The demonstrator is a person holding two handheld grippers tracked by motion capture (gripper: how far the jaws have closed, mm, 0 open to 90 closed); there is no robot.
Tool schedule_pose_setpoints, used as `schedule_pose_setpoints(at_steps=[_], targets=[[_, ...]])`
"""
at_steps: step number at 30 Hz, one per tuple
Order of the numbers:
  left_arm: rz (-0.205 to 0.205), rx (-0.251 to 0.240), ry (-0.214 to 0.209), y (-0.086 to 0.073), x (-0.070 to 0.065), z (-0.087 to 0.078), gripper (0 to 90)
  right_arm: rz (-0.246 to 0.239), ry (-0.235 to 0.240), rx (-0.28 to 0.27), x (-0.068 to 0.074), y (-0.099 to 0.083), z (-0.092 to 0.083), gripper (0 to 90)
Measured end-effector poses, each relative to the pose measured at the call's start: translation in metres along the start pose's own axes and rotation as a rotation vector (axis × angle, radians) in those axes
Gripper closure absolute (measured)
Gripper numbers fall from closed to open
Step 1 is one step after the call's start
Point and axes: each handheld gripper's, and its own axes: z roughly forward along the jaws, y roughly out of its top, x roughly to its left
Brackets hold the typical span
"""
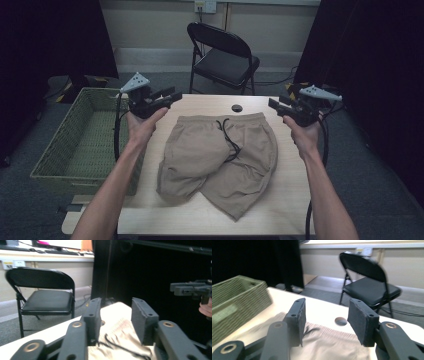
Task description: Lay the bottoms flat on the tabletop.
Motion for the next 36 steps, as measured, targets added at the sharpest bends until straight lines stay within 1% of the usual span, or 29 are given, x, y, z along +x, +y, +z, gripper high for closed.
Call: schedule_pose_setpoints(at_steps=[2, 3, 4, 5, 6, 8, 11, 12, 13, 14, 16, 17, 18, 19, 20, 21, 22, 24, 26, 27, 28, 29, 30, 31, 32, 33, 34, 35, 36], targets=[[-0.018, 0.007, -0.035, -0.007, -0.005, -0.003, 61.7, -0.004, 0.014, 0.011, 0.006, -0.010, -0.005, 48.1], [-0.020, 0.006, -0.038, -0.010, -0.010, -0.005, 62.5, -0.003, 0.033, 0.005, 0.008, -0.014, -0.007, 47.7], [-0.014, 0.008, -0.060, -0.013, -0.015, -0.006, 63.8, -0.003, 0.052, 0.010, 0.010, -0.018, -0.010, 46.7], [0.015, 0.034, -0.072, -0.017, -0.021, -0.007, 65.9, -0.001, 0.057, 0.004, 0.013, -0.022, -0.012, 46.8], [0.032, 0.046, -0.071, -0.020, -0.025, -0.009, 66.4, 0.005, 0.074, 0.003, 0.016, -0.026, -0.015, 46.8], [0.040, 0.062, -0.092, -0.029, -0.032, -0.010, 68.3, -0.001, 0.090, 0.011, 0.022, -0.034, -0.019, 46.6], [0.034, 0.112, -0.116, -0.049, -0.039, -0.011, 72.0, 0.001, 0.117, 0.039, 0.032, -0.048, -0.023, 46.5], [0.028, 0.115, -0.113, -0.054, -0.040, -0.012, 73.8, -0.010, 0.118, 0.053, 0.035, -0.054, -0.024, 46.5], [0.011, 0.119, -0.117, -0.061, -0.041, -0.013, 75.3, -0.022, 0.120, 0.066, 0.038, -0.058, -0.024, 46.5], [-0.002, 0.145, -0.125, -0.068, -0.041, -0.013, 76.0, -0.030, 0.123, 0.086, 0.041, -0.065, -0.024, 46.6], [0.007, 0.196, -0.121, -0.082, -0.043, -0.013, 77.1, -0.028, 0.129, 0.123, 0.045, -0.081, -0.024, 49.2], [0.003, 0.229, -0.122, -0.090, -0.045, -0.013, 77.2, -0.038, 0.132, 0.156, 0.047, -0.089, -0.022, 51.0], [0.017, 0.246, -0.127, -0.094, -0.047, -0.013, 77.2, -0.043, 0.127, 0.185, 0.049, -0.100, -0.020, 51.8], [0.020, 0.262, -0.131, -0.100, -0.049, -0.013, 77.4, -0.028, 0.136, 0.200, 0.049, -0.106, -0.018, 52.8], [0.015, 0.270, -0.135, -0.104, -0.050, -0.013, 77.6, -0.010, 0.142, 0.223, 0.048, -0.117, -0.014, 55.8], [0.012, 0.286, -0.143, -0.110, -0.050, -0.013, 77.6, -0.007, 0.141, 0.235, 0.049, -0.123, -0.012, 57.1], [0.004, 0.304, -0.147, -0.117, -0.050, -0.011, 77.6, -0.009, 0.143, 0.267, 0.050, -0.131, -0.009, 57.2], [-0.008, 0.356, -0.161, -0.132, -0.051, -0.006, 76.6, -0.034, 0.149, 0.325, 0.055, -0.144, -0.004, 57.6], [-0.023, 0.403, -0.161, -0.146, -0.052, -0.001, 74.1, -0.046, 0.156, 0.367, 0.058, -0.155, 0.001, 58.1], [-0.033, 0.433, -0.170, -0.152, -0.052, 0.003, 73.4, -0.052, 0.160, 0.386, 0.060, -0.161, 0.004, 58.1], [-0.017, 0.457, -0.164, -0.156, -0.052, 0.006, 72.7, -0.062, 0.160, 0.408, 0.061, -0.166, 0.007, 58.8], [-0.016, 0.470, -0.165, -0.159, -0.051, 0.008, 71.8, -0.048, 0.164, 0.427, 0.060, -0.171, 0.011, 59.1], [-0.026, 0.481, -0.155, -0.161, -0.050, 0.010, 71.5, -0.045, 0.159, 0.438, 0.060, -0.174, 0.012, 59.4], [-0.024, 0.496, -0.138, -0.164, -0.049, 0.012, 70.7, -0.066, 0.148, 0.446, 0.059, -0.176, 0.014, 59.4], [-0.011, 0.517, -0.129, -0.166, -0.048, 0.014, 69.6, -0.079, 0.148, 0.458, 0.058, -0.179, 0.015, 59.4], [-0.011, 0.517, -0.129, -0.166, -0.048, 0.014, 68.4, -0.077, 0.143, 0.467, 0.056, -0.181, 0.016, 59.5], [0.020, 0.537, -0.091, -0.170, -0.044, 0.019, 66.5, -0.086, 0.121, 0.478, 0.053, -0.184, 0.017, 59.6], [0.015, 0.534, -0.078, -0.171, -0.041, 0.021, 65.5, -0.093, 0.111, 0.493, 0.051, -0.186, 0.018, 59.6], [0.019, 0.535, -0.062, -0.171, -0.039, 0.023, 63.6, -0.107, 0.105, 0.490, 0.048, -0.188, 0.019, 60.0]])
